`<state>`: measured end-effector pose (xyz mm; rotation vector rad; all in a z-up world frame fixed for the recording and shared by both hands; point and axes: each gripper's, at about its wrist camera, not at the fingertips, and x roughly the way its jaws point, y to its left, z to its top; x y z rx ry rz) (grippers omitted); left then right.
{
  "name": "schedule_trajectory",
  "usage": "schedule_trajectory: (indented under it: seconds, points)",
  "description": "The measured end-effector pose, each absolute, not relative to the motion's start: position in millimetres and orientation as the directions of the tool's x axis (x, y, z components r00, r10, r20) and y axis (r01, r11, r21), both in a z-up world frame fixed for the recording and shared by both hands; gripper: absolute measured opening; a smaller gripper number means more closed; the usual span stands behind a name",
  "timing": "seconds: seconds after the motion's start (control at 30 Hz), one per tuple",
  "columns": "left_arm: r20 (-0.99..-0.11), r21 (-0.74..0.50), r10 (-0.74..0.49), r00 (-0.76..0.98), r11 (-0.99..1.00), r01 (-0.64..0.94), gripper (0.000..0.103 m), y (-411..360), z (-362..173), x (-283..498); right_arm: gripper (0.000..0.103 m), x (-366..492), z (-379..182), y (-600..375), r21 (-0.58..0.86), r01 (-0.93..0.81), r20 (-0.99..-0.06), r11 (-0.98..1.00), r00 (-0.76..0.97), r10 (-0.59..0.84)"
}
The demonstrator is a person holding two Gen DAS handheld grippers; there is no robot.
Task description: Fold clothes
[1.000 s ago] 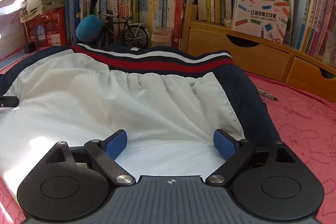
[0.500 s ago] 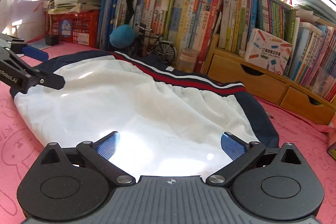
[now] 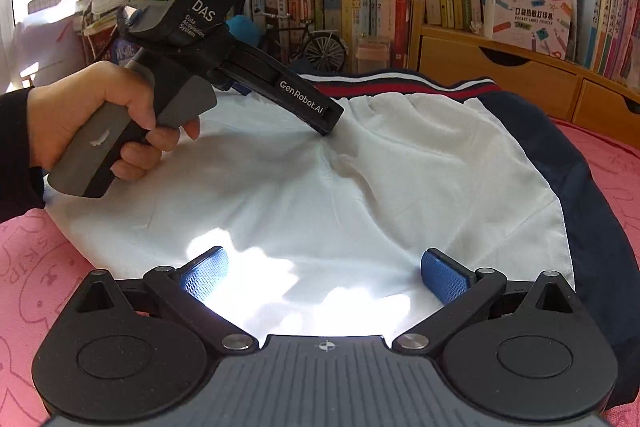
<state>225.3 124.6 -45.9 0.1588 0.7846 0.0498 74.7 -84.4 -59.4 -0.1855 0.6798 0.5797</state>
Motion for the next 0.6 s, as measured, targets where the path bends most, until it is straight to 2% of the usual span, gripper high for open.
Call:
schedule_trajectory:
  seconds: [0.3,0.37,0.6]
  points:
    - [-0.661,0.17,0.151,0.735,0.984,-0.049,0.103,125,-51,224,0.103,76,-61,-84,0.027,-0.554,-0.639,0.832,0.631,0.44]
    - [-0.658,0.152,0.144,0.739,0.987,-0.056,0.098,129,-42,213,0.103,76,-61,-84,0.03,-0.554,-0.639,0.832,0.63,0.442]
    - [-0.558,-0.009,0.055,0.828,0.997,-0.072,0.1,136,-20,97,0.103,74,-60,-87,0.044,-0.552,-0.627,0.833,0.634,0.453]
